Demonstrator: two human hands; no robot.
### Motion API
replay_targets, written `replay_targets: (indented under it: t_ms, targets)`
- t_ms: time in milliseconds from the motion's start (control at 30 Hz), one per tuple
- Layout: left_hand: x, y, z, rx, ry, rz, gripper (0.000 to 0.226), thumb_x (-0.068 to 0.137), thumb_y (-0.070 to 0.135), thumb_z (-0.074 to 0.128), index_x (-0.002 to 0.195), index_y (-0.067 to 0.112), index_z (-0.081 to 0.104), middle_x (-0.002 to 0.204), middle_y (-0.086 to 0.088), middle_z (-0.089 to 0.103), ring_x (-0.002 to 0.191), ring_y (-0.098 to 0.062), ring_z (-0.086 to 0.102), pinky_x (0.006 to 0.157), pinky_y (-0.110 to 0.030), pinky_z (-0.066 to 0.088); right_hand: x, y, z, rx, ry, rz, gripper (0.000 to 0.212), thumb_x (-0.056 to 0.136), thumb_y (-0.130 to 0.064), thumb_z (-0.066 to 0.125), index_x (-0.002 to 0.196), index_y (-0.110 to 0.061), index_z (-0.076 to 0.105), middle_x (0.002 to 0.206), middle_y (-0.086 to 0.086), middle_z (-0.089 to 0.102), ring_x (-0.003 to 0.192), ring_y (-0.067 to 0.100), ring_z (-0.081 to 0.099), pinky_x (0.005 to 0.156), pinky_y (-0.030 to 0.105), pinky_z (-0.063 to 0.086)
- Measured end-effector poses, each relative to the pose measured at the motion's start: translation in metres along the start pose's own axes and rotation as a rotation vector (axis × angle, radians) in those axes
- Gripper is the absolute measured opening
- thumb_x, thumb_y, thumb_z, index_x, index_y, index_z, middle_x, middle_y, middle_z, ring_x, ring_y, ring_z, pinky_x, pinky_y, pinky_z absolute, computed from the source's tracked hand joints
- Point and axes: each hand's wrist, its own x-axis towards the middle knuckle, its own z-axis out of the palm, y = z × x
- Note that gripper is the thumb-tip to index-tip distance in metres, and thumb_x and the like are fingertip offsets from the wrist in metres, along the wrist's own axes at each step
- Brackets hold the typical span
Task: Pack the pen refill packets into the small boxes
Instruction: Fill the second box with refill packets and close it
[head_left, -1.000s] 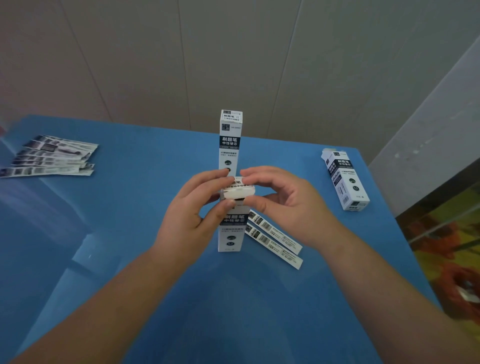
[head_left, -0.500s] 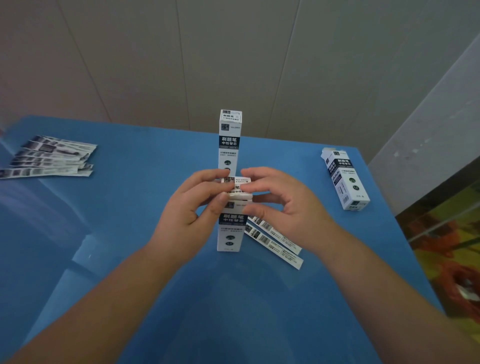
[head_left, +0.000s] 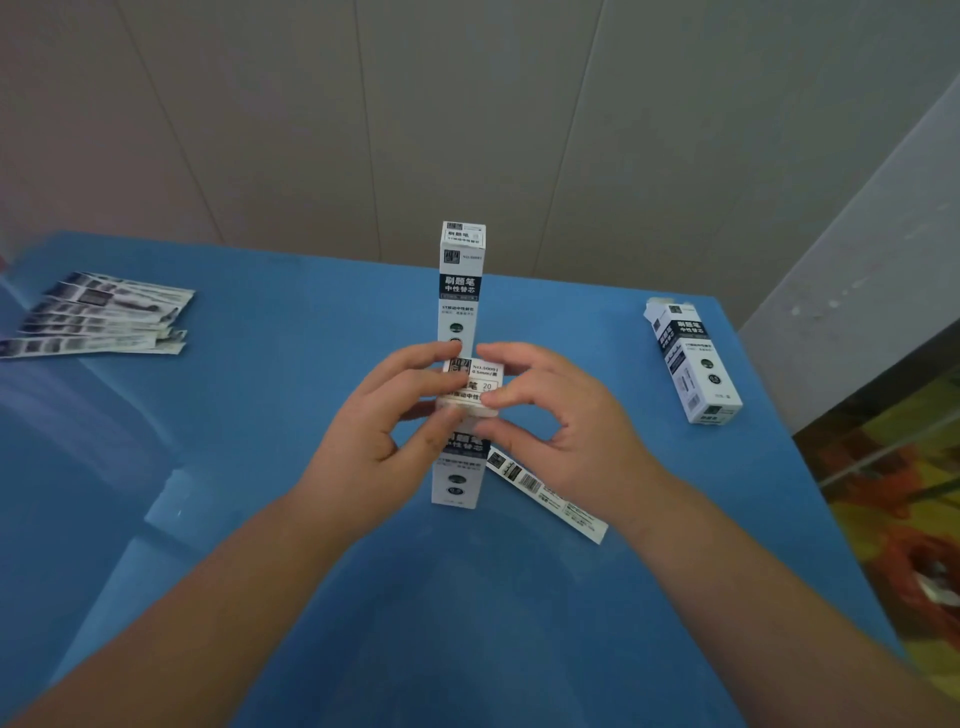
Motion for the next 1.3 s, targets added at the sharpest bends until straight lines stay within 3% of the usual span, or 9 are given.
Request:
replay_targets:
  t_ms: [133,233,333,467,567,733,867,1167,1300]
  targets:
    - [-0.017,-0.02,0.007,0.007,-0.102,-0.122,0.063,0.097,0.026,0.064,0.149,0.047,0.035,0.146,0.019,0.049,0.133,-0.009,0.052,0.096,-0.021,0.051,-0.01,0.002,0.011,0.135,-0.043,0.225,0.059,0.088,-0.025,0.077,0.135,-0.043,0.047,0.136,-0.023,0.057,0.126,0.005,0.057,0.096,0.026,0.054]
    - [-0.032,-0.037,0.014,0.015,-0.203,-0.279,0.067,0.096,0.016,0.066,0.144,0.052,0.037,0.138,0.027,0.055,0.128,0.002,0.052,0.094,-0.018,0.052,-0.022,0.01,0.024,0.174,-0.091,0.378,0.07,0.087,-0.026,0.077,0.142,-0.044,0.039,0.131,-0.024,0.061,0.116,0.001,0.063,0.094,0.023,0.054]
    - [-0.042,-0.049,0.02,0.048,-0.234,-0.379,0.065,0.094,0.009,0.067,0.133,0.057,0.046,0.132,0.028,0.058,0.122,0.006,0.056,0.095,-0.024,0.054,-0.03,0.016,0.035,0.217,-0.124,0.464,0.063,0.089,-0.017,0.074,0.139,-0.04,0.046,0.128,-0.018,0.065,0.113,0.002,0.065,0.095,0.027,0.055]
    - [-0.026,-0.043,0.026,0.078,-0.187,-0.348,0.064,0.093,0.01,0.069,0.124,0.062,0.047,0.127,0.032,0.059,0.119,0.008,0.057,0.09,-0.014,0.052,-0.019,0.015,0.021,0.255,-0.084,0.447,0.057,0.09,-0.014,0.071,0.128,-0.051,0.052,0.127,-0.022,0.066,0.116,-0.002,0.063,0.097,0.023,0.053]
    - [0.007,-0.034,0.037,0.068,-0.148,-0.312,0.064,0.092,0.011,0.068,0.123,0.063,0.045,0.125,0.033,0.06,0.117,0.009,0.057,0.084,-0.008,0.05,-0.007,0.026,-0.002,0.262,-0.011,0.47,0.052,0.092,-0.011,0.071,0.139,-0.028,0.056,0.133,-0.014,0.065,0.118,-0.006,0.061,0.101,0.026,0.053]
    - [0.075,-0.043,0.088,0.065,-0.182,-0.345,0.054,0.094,0.011,0.067,0.133,0.044,0.05,0.129,0.024,0.059,0.12,0.009,0.054,0.094,-0.024,0.056,0.011,0.07,-0.04,0.129,0.034,0.55,0.042,0.095,-0.012,0.068,0.131,-0.031,0.059,0.118,-0.022,0.069,0.107,-0.018,0.059,0.088,0.001,0.043]
    - [0.109,-0.065,0.128,0.127,-0.212,-0.352,0.048,0.096,0.017,0.065,0.137,0.034,0.048,0.133,0.017,0.059,0.122,0.005,0.052,0.1,-0.032,0.053,0.018,0.113,-0.056,0.041,0.047,0.607,0.04,0.097,-0.011,0.064,0.13,-0.034,0.057,0.111,-0.023,0.068,0.1,-0.018,0.06,0.08,-0.004,0.04]
    - [0.125,-0.097,0.147,0.23,-0.211,-0.415,0.05,0.097,0.019,0.065,0.136,0.042,0.044,0.125,0.026,0.057,0.114,0.011,0.049,0.088,-0.008,0.036,0.034,0.161,-0.054,0.04,0.001,0.616,0.042,0.098,-0.003,0.06,0.136,-0.019,0.056,0.114,-0.014,0.063,0.094,-0.02,0.054,0.076,-0.008,0.035]
    - [0.128,-0.098,0.149,0.262,-0.196,-0.44,0.05,0.097,0.018,0.064,0.137,0.042,0.045,0.125,0.027,0.058,0.11,0.016,0.05,0.088,-0.007,0.036,0.035,0.167,-0.053,0.046,0.001,0.621,0.042,0.098,-0.005,0.06,0.137,-0.021,0.056,0.116,-0.014,0.064,0.1,-0.006,0.058,0.076,-0.008,0.036]
